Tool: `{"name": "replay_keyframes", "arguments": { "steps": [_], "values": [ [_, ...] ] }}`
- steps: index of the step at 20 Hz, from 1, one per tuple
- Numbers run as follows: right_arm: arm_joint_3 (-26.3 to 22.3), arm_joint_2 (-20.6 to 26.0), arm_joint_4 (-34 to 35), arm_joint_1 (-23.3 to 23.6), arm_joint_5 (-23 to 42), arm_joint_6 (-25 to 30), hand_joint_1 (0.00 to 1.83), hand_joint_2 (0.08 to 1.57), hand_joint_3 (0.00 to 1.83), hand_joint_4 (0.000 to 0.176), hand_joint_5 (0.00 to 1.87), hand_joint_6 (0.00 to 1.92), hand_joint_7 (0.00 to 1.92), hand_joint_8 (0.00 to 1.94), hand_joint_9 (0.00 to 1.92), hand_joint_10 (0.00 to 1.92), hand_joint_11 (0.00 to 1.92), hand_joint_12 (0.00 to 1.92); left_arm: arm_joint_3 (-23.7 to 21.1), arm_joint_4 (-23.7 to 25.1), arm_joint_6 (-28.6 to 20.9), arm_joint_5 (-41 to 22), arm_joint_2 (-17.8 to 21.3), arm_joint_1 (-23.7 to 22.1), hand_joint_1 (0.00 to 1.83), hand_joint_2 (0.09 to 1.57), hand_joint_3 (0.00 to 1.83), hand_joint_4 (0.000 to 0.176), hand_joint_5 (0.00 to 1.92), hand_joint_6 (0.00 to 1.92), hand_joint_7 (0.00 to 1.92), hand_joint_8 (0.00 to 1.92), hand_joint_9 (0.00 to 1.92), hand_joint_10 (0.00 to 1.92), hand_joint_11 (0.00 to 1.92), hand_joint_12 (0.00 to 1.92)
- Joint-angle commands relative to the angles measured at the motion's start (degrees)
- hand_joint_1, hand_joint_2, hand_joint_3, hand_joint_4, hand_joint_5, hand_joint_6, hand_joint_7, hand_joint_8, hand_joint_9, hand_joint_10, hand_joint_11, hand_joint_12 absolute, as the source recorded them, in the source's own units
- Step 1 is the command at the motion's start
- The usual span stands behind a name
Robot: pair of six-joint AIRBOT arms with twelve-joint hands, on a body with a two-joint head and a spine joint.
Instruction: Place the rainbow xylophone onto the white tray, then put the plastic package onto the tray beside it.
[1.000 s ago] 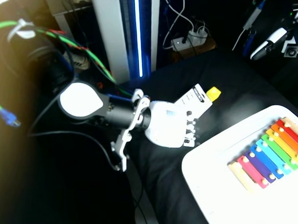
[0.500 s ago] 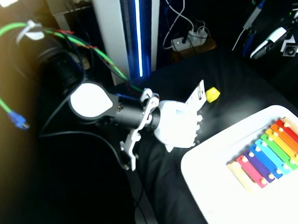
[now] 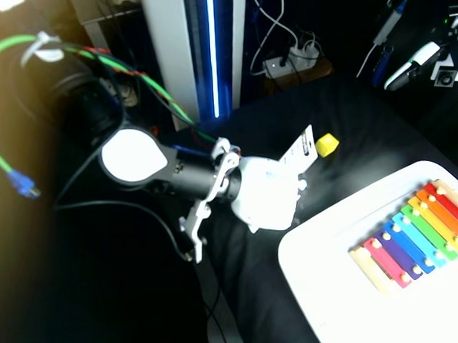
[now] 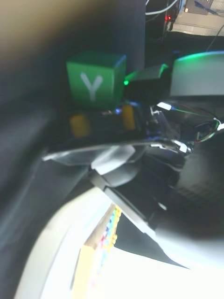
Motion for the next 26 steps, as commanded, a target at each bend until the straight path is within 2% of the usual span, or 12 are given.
{"name": "replay_keyframes", "arguments": {
  "steps": [1, 6, 8, 11, 12, 13, 17, 18, 20, 23, 24, 26],
  "values": [
    [0.09, 0.49, 3.11, 0.07, 0.92, -0.97, 1.18, 1.11, 0.0, 0.0, 0.99, 0.94, 1.19, 1.93, 1.38, 1.92, 1.4, 1.92, 0.04, -1.59, -0.17, -6.81, -0.17, -0.31, 0.76, 0.64, 0.0, 0.056, 0.0, 0.0, 0.02, 0.0, 0.03, 0.01, 0.01, 0.04],
    [-1.4, 2.0, 6.07, 2.82, 1.65, -4.55, 1.17, 1.13, 0.0, 0.0, 0.95, 1.02, 1.17, 1.92, 1.39, 1.92, 1.4, 1.92, 0.04, -1.99, -0.17, -7.1, -0.22, 0.2, 0.79, 0.66, 0.01, 0.064, 0.0, 0.0, 0.0, 0.0, 0.0, 0.0, 0.02, 0.02],
    [-2.8, 3.06, 6.68, 4.99, 1.65, -6.65, 1.16, 1.15, 0.0, 0.0, 0.91, 1.07, 1.08, 1.43, 1.18, 1.69, 1.15, 1.81, 0.04, -2.15, -0.17, -7.32, -0.24, 0.49, 0.8, 0.65, 0.0, 0.05, 0.0, 0.0, 0.0, 0.0, 0.0, 0.0, 0.03, 0.03],
    [-3.79, 4.36, 9.65, 6.02, 2.56, -9.18, 1.25, 1.14, 0.0, 0.0, 0.89, 1.08, 0.95, 1.09, 1.2, 0.94, 1.05, 1.28, 0.05, -2.2, -0.17, -7.34, -0.36, 0.53, 0.78, 0.65, 0.0, 0.044, 0.0, 0.0, 0.0, 0.0, 0.0, 0.0, 0.02, 0.03],
    [-3.75, 4.59, 10.86, 6.08, 3.33, -9.22, 1.25, 1.14, 0.0, 0.0, 0.89, 1.08, 0.95, 1.09, 1.2, 0.94, 1.05, 1.28, 0.05, -2.2, -0.17, -7.34, -0.37, 0.58, 0.78, 0.65, 0.0, 0.044, 0.0, 0.0, 0.0, 0.0, 0.0, 0.0, 0.02, 0.03],
    [-3.75, 4.92, 11.76, 6.46, 4.02, -9.4, 1.28, 1.11, 0.0, 0.0, 0.86, 0.99, 1.12, 0.92, 1.38, 0.25, 1.19, 0.83, 0.06, -2.2, -0.17, -7.33, -0.4, 0.61, 0.77, 0.65, 0.0, 0.054, 0.0, 0.0, 0.0, 0.0, 0.0, 0.0, 0.0, 0.02],
    [-3.87, 5.23, 12.42, 8.59, 5.23, -10.1, 1.28, 1.12, 0.0, 0.0, 0.91, 0.84, 1.08, 1.05, 1.52, 0.21, 1.19, 1.09, 0.09, -2.22, -0.17, -7.33, -0.42, 0.78, 0.77, 0.65, 0.0, 0.041, 0.0, 0.0, 0.0, 0.0, 0.0, 0.0, 0.0, 0.02],
    [-4.07, 5.38, 14.27, 8.92, 5.77, -12.14, 1.28, 1.1, 0.0, 0.0, 0.99, 0.89, 1.06, 0.94, 1.5, 0.43, 1.22, 1.17, 0.09, -2.22, -0.17, -7.33, -0.42, 0.79, 0.77, 0.66, 0.0, 0.04, 0.0, 0.0, 0.0, 0.0, 0.0, 0.0, 0.0, 0.02],
    [-4.84, 6.07, 16.27, 9.25, 5.87, -14.8, 1.29, 1.07, 0.0, 0.0, 0.95, 0.84, 1.21, 0.77, 1.55, 0.16, 1.26, 0.85, 0.13, -2.22, -0.17, -7.19, -0.48, 0.81, 0.77, 0.67, 0.01, 0.048, 0.0, 0.0, 0.0, 0.0, 0.0, 0.0, 0.01, 0.02],
    [-4.94, 6.48, 17.28, 10.54, 5.89, -15.91, 1.28, 1.09, 0.0, 0.0, 0.91, 0.91, 1.17, 0.85, 1.52, 0.05, 1.21, 0.77, 0.17, -2.22, -0.17, -7.12, -0.52, 0.88, 0.72, 0.68, 0.01, 0.035, 0.0, 0.0, 0.0, 0.0, 0.0, 0.0, 0.04, 0.04],
    [-4.73, 6.47, 17.28, 11.05, 5.85, -16.05, 1.27, 1.12, 0.0, 0.0, 0.94, 0.77, 1.04, 1.12, 1.49, 0.03, 1.1, 0.9, 0.17, -2.22, -0.17, -7.12, -0.53, 0.88, 0.71, 0.68, 0.01, 0.037, 0.0, 0.0, 0.0, 0.0, 0.0, 0.0, 0.05, 0.04],
    [-3.87, 5.81, 17.38, 11.78, 5.82, -16.11, 1.29, 1.08, 0.0, 0.0, 1.01, 0.74, 1.15, 0.91, 1.49, 0.05, 0.95, 1.15, 0.17, -2.25, -0.17, -7.17, -0.6, 0.87, 0.7, 0.67, 0.0, 0.016, 0.0, 0.0, 0.0, 0.0, 0.0, 0.0, 0.08, 0.06]
  ]
}}
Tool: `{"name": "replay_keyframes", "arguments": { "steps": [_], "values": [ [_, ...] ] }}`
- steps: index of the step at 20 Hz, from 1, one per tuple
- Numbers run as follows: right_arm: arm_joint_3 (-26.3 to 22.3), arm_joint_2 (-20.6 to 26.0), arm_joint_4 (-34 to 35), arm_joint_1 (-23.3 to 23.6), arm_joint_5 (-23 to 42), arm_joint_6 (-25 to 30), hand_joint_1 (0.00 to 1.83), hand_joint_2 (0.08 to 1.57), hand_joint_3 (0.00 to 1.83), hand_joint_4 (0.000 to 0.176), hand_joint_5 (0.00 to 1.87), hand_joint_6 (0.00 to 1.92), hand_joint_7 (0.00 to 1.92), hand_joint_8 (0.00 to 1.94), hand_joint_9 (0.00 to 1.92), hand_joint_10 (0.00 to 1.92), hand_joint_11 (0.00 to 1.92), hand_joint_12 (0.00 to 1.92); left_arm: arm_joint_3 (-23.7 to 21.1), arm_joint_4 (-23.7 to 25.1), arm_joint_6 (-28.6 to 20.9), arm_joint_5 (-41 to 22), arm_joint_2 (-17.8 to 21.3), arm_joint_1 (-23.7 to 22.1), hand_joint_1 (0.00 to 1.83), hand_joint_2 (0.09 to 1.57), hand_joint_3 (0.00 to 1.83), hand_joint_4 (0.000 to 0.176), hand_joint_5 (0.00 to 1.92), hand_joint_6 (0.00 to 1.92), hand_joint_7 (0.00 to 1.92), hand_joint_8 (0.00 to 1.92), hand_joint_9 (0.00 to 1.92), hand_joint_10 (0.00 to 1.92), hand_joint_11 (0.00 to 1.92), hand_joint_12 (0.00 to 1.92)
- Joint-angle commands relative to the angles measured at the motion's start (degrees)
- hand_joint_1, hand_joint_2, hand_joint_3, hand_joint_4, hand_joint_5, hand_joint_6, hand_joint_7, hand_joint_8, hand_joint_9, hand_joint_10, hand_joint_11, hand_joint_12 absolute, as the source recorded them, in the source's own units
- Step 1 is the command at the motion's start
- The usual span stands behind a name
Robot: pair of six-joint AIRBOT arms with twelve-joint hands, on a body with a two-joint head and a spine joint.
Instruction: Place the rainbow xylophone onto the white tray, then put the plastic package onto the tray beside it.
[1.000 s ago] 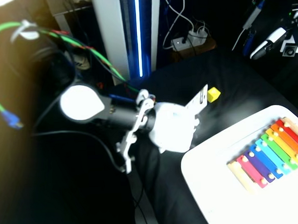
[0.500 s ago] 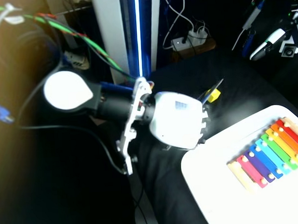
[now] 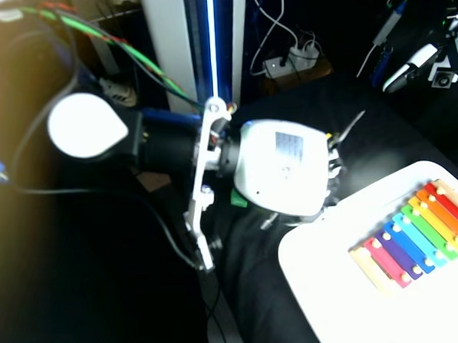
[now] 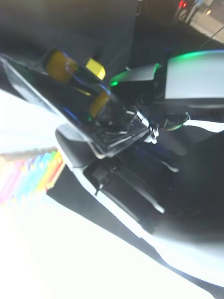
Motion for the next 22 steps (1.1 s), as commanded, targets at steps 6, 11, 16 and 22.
{"name": "replay_keyframes", "arguments": {
  "steps": [6, 11, 16, 22],
  "values": [
    [3.64, -3.36, 4.62, 2.84, 2.35, 0.21, 1.29, 1.07, 0.0, 0.0, 1.04, 0.81, 1.12, 0.83, 1.57, 0.48, 1.26, 1.37, 0.38, -1.54, -0.17, -6.59, -0.79, -0.24, 0.75, 0.66, 0.0, 0.086, 0.0, 0.0, 0.01, 0.0, 0.0, 0.0, 0.0, 0.0],
    [7.53, -6.39, 5.72, 4.57, 1.77, 0.21, 1.16, 1.14, 0.0, 0.0, 0.93, 1.04, 1.39, 0.71, 1.45, 1.16, 1.37, 1.58, 0.44, -1.53, -0.17, -6.79, -0.91, -0.24, 0.76, 0.66, 0.0, 0.103, 0.0, 0.0, 0.01, 0.0, 0.0, 0.0, 0.0, 0.0],
    [10.42, -8.47, 5.72, 6.39, 0.2, 0.2, 1.16, 1.15, 0.0, 0.0, 0.91, 1.07, 1.2, 1.25, 1.33, 1.49, 1.26, 1.76, 0.47, -1.47, -0.17, -7.22, -1.07, -0.23, 0.75, 0.66, 0.0, 0.118, 0.0, 0.0, 0.0, 0.0, 0.0, 0.0, 0.0, 0.0],
    [15.18, -12.24, 5.92, 7.57, -2.69, 0.21, 1.39, 1.1, 0.0, 0.0, 0.92, 0.72, 1.06, 0.92, 1.01, 1.22, 0.76, 1.36, 0.49, -1.42, -0.17, -7.84, -1.25, -0.25, 0.76, 0.63, 0.0, 0.103, 0.0, 0.0, 0.0, 0.0, 0.0, 0.0, 0.0, 0.0]
  ]
}}
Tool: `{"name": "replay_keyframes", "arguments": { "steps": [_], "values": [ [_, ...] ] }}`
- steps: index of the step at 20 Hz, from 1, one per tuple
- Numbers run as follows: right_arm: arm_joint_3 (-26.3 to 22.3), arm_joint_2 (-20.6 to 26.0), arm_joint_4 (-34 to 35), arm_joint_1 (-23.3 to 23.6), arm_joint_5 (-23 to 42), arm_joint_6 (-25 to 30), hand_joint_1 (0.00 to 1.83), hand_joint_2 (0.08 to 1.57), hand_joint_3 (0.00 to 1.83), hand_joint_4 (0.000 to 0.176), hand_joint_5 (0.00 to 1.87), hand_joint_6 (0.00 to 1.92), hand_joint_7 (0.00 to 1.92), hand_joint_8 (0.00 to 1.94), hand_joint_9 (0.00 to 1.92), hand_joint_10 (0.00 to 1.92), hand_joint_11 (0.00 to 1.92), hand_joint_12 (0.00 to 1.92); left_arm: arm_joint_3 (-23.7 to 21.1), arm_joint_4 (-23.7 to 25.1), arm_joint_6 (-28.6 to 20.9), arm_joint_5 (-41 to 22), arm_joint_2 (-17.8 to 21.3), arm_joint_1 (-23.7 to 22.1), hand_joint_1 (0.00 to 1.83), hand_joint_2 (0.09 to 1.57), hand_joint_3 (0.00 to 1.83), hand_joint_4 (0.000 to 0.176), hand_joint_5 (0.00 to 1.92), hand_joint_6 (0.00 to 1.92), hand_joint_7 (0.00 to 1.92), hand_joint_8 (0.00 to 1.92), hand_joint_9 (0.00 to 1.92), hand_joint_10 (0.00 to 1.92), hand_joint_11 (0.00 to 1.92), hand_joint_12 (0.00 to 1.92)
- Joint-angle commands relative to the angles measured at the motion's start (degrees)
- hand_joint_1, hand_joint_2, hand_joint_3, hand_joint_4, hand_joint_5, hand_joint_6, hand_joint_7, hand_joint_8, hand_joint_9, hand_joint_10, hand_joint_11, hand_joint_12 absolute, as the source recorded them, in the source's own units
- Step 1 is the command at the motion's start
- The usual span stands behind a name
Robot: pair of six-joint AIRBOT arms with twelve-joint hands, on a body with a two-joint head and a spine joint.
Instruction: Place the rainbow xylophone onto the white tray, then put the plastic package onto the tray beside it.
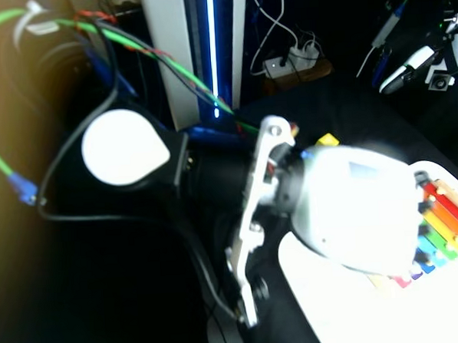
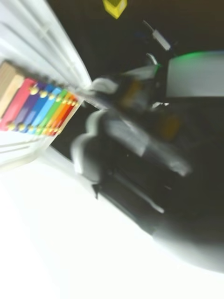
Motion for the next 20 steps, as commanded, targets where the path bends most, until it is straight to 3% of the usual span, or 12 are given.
{"name": "replay_keyframes", "arguments": {
  "steps": [1, 2, 3, 4, 6, 7, 9, 11, 15, 18, 19, 20],
  "values": [
    [0.78, -0.74, 4.5, 0.98, 2.57, 0.28, 1.27, 1.12, 0.0, 0.0, 0.94, 0.99, 0.99, 1.04, 1.11, 1.16, 0.79, 1.55, 0.31, -1.37, -0.17, -7.14, -0.26, -0.25, 0.77, 0.65, 0.0, 0.071, 0.0, 0.0, 0.0, 0.0, 0.0, 0.0, 0.0, 0.0],
    [1.66, -1.46, 4.65, 1.03, 2.19, 0.28, 1.26, 1.12, 0.0, 0.0, 0.93, 1.01, 0.98, 1.06, 1.2, 1.23, 1.08, 1.63, 0.31, -1.33, -0.17, -7.18, -0.26, -0.25, 0.76, 0.64, 0.0, 0.077, 0.0, 0.0, 0.0, 0.0, 0.0, 0.0, 0.0, 0.0],
    [2.51, -2.09, 4.8, 1.17, 1.87, 0.29, 1.26, 1.13, 0.0, 0.0, 0.92, 1.03, 0.98, 1.06, 1.1, 1.15, 0.88, 1.69, 0.3, -1.28, -0.17, -7.19, -0.26, -0.27, 0.76, 0.64, 0.0, 0.073, 0.0, 0.0, 0.0, 0.0, 0.0, 0.0, 0.0, 0.0],
    [2.93, -2.37, 4.97, 1.32, 1.64, 0.3, 1.26, 1.13, 0.0, 0.0, 0.92, 1.03, 0.97, 1.07, 1.14, 1.14, 0.93, 1.66, 0.28, -1.23, -0.17, -7.19, -0.26, -0.28, 0.72, 0.63, 0.0, 0.071, 0.0, 0.0, 0.0, 0.0, 0.0, 0.0, 0.0, 0.0],
    [3.52, -2.6, 5.13, 2.34, 0.7, 0.3, 1.36, 1.13, 0.0, 0.0, 0.87, 0.83, 0.98, 1.06, 1.01, 1.27, 0.7, 1.56, 0.26, -1.1, -0.18, -7.21, -0.26, -0.35, 0.73, 0.62, 0.0, 0.081, 0.0, 0.0, 0.0, 0.0, 0.0, 0.0, 0.0, 0.0],
    [3.78, -2.6, 5.13, 2.9, 0.26, 0.3, 1.24, 1.19, 0.01, 0.0, 0.8, 1.16, 0.87, 1.27, 0.87, 1.17, 0.19, 1.77, 0.25, -1.09, -0.18, -7.41, -0.31, -0.33, 0.78, 0.64, 0.0, 0.082, 0.0, 0.0, 0.0, 0.0, 0.0, 0.0, 0.0, 0.0],
    [4.5, -2.78, 5.13, 3.77, -0.18, 0.3, 1.23, 1.19, 0.0, 0.0, 0.81, 1.2, 0.86, 1.24, 0.95, 1.23, 0.74, 1.7, 0.29, -0.8, -0.18, -7.33, -0.57, -0.33, 0.8, 0.64, 0.0, 0.094, 0.0, 0.0, 0.0, 0.0, 0.0, 0.0, 0.0, 0.0],
    [5.02, -3.12, 5.13, 4.15, -0.35, 0.3, 1.14, 1.22, 0.0, 0.0, 0.77, 1.28, 0.94, 1.4, 1.1, 1.52, 1.1, 1.74, 0.28, -0.79, -0.21, -7.55, -0.68, -0.33, 0.82, 0.65, 0.0, 0.068, 0.0, 0.0, 0.0, 0.0, 0.0, 0.0, 0.0, 0.0],
    [6.42, -3.46, 5.09, 4.5, -1.27, 0.29, 1.24, 1.17, 0.0, 0.0, 0.84, 1.15, 0.89, 1.21, 1.0, 1.49, 0.97, 1.72, 0.62, -0.77, -0.26, -8.53, -1.32, -0.33, 0.8, 0.66, 0.01, 0.055, 0.0, 0.0, 0.0, 0.0, 0.0, 0.0, 0.0, 0.0],
    [7.77, -4.07, 5.02, 3.91, -1.5, 0.29, 1.17, 1.13, 0.0, 0.0, 0.94, 1.02, 1.13, 1.13, 1.1, 1.48, 0.99, 1.67, 0.74, -0.55, -0.28, -8.58, -1.63, -0.33, 0.81, 0.66, 0.0, 0.059, 0.0, 0.0, 0.0, 0.0, 0.0, 0.0, 0.0, 0.0],
    [8.44, -4.62, 5.02, 3.15, -1.52, 0.29, 1.36, 1.1, 0.0, 0.0, 0.93, 0.78, 1.05, 0.93, 1.01, 1.27, 0.87, 1.42, 0.79, -0.54, -0.31, -8.64, -1.75, -0.33, 0.76, 0.64, 0.0, 0.062, 0.0, 0.0, 0.0, 0.0, 0.0, 0.0, 0.0, 0.0],
    [9.14, -5.2, 5.04, 2.46, -1.53, 0.29, 1.37, 1.12, 0.0, 0.0, 0.86, 1.01, 1.01, 0.86, 0.94, 1.29, 0.86, 1.34, 0.92, -0.53, -0.38, -8.7, -1.94, -0.33, 0.76, 0.64, 0.0, 0.068, 0.0, 0.0, 0.0, 0.0, 0.0, 0.0, 0.0, 0.0]
  ]
}}
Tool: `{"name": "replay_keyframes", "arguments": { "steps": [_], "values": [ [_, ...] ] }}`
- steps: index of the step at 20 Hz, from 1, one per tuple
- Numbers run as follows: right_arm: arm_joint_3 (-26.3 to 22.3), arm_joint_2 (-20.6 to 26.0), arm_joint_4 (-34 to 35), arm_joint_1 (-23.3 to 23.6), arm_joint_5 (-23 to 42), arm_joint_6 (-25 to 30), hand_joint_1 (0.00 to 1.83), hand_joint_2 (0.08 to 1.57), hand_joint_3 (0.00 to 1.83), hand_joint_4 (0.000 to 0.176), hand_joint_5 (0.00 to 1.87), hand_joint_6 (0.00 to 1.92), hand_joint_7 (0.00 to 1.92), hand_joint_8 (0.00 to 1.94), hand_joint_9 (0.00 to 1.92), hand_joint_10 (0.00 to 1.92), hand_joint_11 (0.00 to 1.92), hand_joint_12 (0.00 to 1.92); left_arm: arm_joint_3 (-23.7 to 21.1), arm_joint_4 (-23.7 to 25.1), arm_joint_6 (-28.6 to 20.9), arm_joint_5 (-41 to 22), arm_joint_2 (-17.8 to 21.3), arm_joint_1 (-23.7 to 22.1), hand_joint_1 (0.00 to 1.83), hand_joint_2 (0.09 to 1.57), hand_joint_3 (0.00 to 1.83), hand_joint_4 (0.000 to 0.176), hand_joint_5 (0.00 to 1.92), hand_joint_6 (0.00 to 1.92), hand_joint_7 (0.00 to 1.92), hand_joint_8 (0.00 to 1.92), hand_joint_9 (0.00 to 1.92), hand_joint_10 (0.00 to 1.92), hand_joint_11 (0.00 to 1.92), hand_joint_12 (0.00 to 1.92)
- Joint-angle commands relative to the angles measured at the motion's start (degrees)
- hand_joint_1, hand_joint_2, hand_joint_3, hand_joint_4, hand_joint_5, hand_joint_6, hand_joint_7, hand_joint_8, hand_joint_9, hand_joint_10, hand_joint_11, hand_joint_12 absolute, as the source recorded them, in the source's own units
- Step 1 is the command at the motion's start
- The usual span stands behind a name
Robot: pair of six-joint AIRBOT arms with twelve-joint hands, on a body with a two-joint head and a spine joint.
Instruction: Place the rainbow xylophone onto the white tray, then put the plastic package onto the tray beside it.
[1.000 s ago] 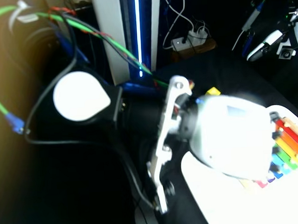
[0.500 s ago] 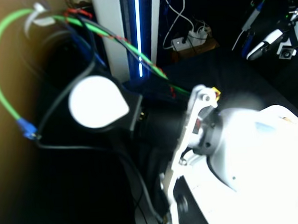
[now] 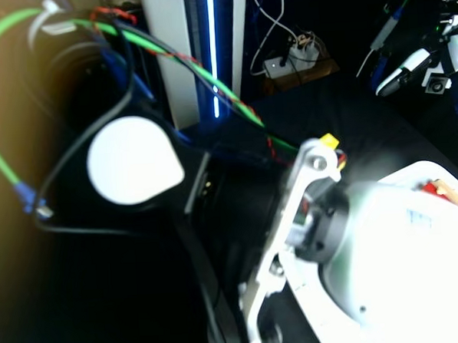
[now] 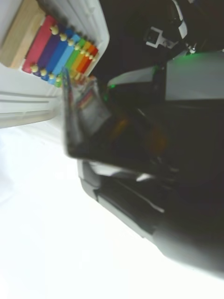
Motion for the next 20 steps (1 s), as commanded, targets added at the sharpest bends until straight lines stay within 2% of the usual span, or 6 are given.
{"name": "replay_keyframes", "arguments": {
  "steps": [1, 5, 6, 9, 19, 20],
  "values": [
    [0.24, -0.38, 3.26, 0.19, 3.19, 0.22, 1.37, 1.15, 0.0, 0.0, 0.8, 1.18, 0.95, 0.91, 0.87, 1.35, 0.77, 1.28, 0.42, -1.28, -0.49, -6.85, -0.38, -0.33, 0.76, 0.65, 0.0, 0.071, 0.0, 0.0, 0.0, 0.0, 0.0, 0.0, 0.0, 0.0],
    [2.11, -2.07, 3.8, -2.41, 3.2, 0.22, 1.49, 1.13, 0.0, 0.0, 0.76, 1.18, 0.99, 0.78, 0.94, 1.08, 0.74, 1.68, 0.96, -0.91, -1.34, -7.36, -1.1, -0.32, 0.78, 0.65, 0.0, 0.059, 0.0, 0.0, 0.0, 0.0, 0.0, 0.0, 0.0, 0.0],
    [2.46, -2.39, 4.37, -3.17, 3.2, 0.23, 1.39, 1.14, 0.0, 0.0, 0.78, 1.21, 0.96, 0.87, 0.93, 1.2, 0.77, 1.26, 1.02, -0.9, -1.4, -7.38, -1.17, -0.32, 0.78, 0.65, 0.0, 0.049, 0.0, 0.0, 0.0, 0.0, 0.0, 0.0, 0.0, 0.0],
    [2.37, -2.54, 5.49, -4.62, 3.23, 0.23, 1.38, 1.14, 0.0, 0.0, 0.79, 1.17, 1.01, 0.83, 0.9, 1.29, 0.79, 1.08, 1.04, -0.9, -1.46, -7.54, -1.2, -0.3, 0.76, 0.65, 0.0, 0.053, 0.0, 0.0, 0.0, 0.0, 0.0, 0.0, 0.0, 0.0],
    [2.16, -2.87, 6.34, -3.05, 4.9, 0.23, 1.37, 1.14, 0.0, 0.0, 0.74, 1.22, 1.03, 0.86, 0.9, 1.24, 0.62, 1.04, 1.46, -0.72, -1.58, -6.6, -2.11, -0.2, 0.77, 0.67, 0.01, 0.042, 0.0, 0.0, 0.0, 0.0, 0.0, 0.0, 0.0, 0.0],
    [2.13, -2.95, 6.34, -2.52, 5.1, 0.23, 1.46, 1.15, 0.0, 0.0, 0.72, 1.16, 0.97, 0.89, 0.92, 1.17, 0.67, 1.56, 1.47, -0.68, -1.61, -6.55, -2.11, -0.2, 0.77, 0.67, 0.01, 0.032, 0.0, 0.0, 0.0, 0.0, 0.0, 0.0, 0.0, 0.0]
  ]
}}
